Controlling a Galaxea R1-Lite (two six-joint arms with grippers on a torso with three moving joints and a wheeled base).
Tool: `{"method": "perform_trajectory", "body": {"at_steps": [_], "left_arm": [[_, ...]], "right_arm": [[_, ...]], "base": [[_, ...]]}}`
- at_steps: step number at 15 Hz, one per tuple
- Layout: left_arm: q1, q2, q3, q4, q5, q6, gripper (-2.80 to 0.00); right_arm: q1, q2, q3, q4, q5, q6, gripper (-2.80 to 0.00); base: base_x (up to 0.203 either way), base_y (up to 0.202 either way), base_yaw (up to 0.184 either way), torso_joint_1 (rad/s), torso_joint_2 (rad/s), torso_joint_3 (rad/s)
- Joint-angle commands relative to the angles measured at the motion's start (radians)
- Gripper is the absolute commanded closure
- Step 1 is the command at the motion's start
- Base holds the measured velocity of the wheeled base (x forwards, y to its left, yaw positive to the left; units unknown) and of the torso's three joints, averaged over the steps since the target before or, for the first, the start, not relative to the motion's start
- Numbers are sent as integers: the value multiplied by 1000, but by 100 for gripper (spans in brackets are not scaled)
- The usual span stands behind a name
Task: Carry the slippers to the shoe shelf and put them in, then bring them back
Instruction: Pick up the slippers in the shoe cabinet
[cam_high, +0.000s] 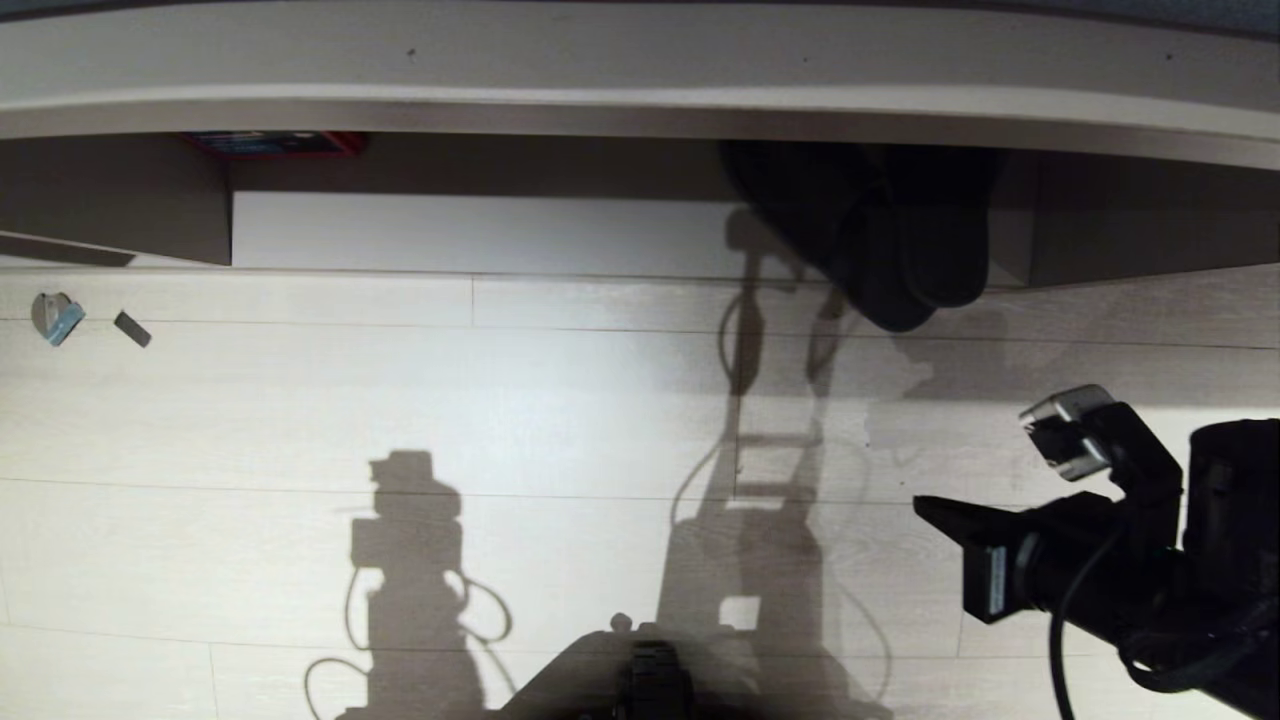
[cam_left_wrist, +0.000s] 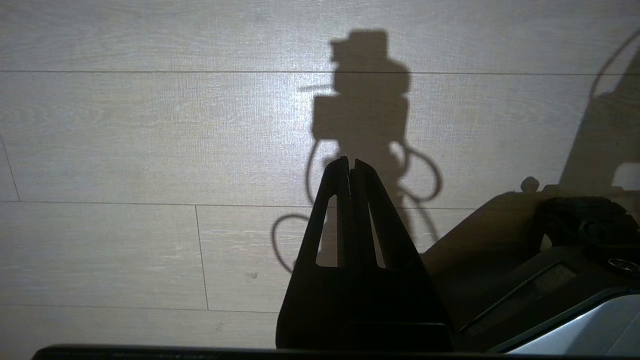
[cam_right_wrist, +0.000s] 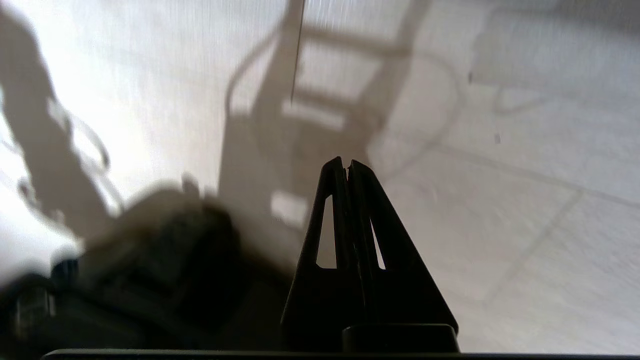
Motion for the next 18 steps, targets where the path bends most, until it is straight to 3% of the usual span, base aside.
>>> {"method": "perform_trajectory", "body": {"at_steps": [1,3,6,8,12,18], "left_arm": [[0,0,0,0,1,3,0],[0,0,0,1,-1,4,0],[0,0,0,0,-1,4,0],[0,0,0,0,-1,4,0],[0,0,0,1,-1,4,0],[0,0,0,1,-1,4,0]], "right_arm": [[48,154,-27,-128,-68,31,0],[77,266,-46,-297,-144,61,0],[107,434,-76,-661,-257,70,0],[117,482,-109,-782,-315,67,0],[118,473,-142,-894,-350,-19,0],[107,535,-259,-892,-358,-25,0]], "base": [[0,0,0,0,0,0],[0,0,0,0,0,0],[0,0,0,0,0,0],[0,0,0,0,0,0],[0,0,0,0,0,0],[0,0,0,0,0,0]]}}
